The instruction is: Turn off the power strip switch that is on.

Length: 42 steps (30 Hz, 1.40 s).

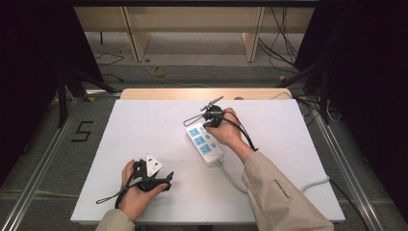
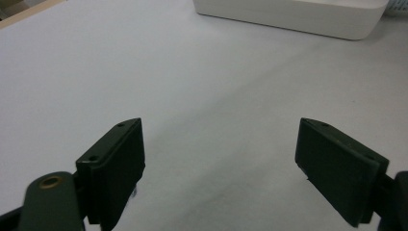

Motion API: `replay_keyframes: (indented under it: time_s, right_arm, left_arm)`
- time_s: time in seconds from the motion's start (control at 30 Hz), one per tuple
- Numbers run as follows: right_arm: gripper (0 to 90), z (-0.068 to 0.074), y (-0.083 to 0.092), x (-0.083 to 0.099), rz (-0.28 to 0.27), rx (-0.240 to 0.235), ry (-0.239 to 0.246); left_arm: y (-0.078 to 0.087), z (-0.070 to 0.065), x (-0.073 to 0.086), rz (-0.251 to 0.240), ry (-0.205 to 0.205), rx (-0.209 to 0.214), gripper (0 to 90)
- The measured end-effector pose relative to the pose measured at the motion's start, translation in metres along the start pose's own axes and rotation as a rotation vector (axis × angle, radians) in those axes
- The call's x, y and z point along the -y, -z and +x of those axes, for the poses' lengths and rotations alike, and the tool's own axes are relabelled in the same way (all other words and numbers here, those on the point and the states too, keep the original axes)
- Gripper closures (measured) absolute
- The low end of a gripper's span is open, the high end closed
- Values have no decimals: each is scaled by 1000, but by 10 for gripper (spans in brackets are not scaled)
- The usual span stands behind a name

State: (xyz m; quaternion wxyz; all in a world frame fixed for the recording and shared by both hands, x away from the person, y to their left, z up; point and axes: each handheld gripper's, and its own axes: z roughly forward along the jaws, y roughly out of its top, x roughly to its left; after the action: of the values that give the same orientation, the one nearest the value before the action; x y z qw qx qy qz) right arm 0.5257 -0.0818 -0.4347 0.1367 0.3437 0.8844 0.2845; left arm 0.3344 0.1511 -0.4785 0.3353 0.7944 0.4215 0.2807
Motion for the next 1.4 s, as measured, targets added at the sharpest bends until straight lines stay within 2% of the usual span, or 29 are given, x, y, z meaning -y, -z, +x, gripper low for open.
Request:
replay_keyframes:
  time_s: [1.4]
  right_arm:
    - [900,0,-17,-8,15,3,-15]
  left_arm:
    - [0,-1,0,0,-4,6,175]
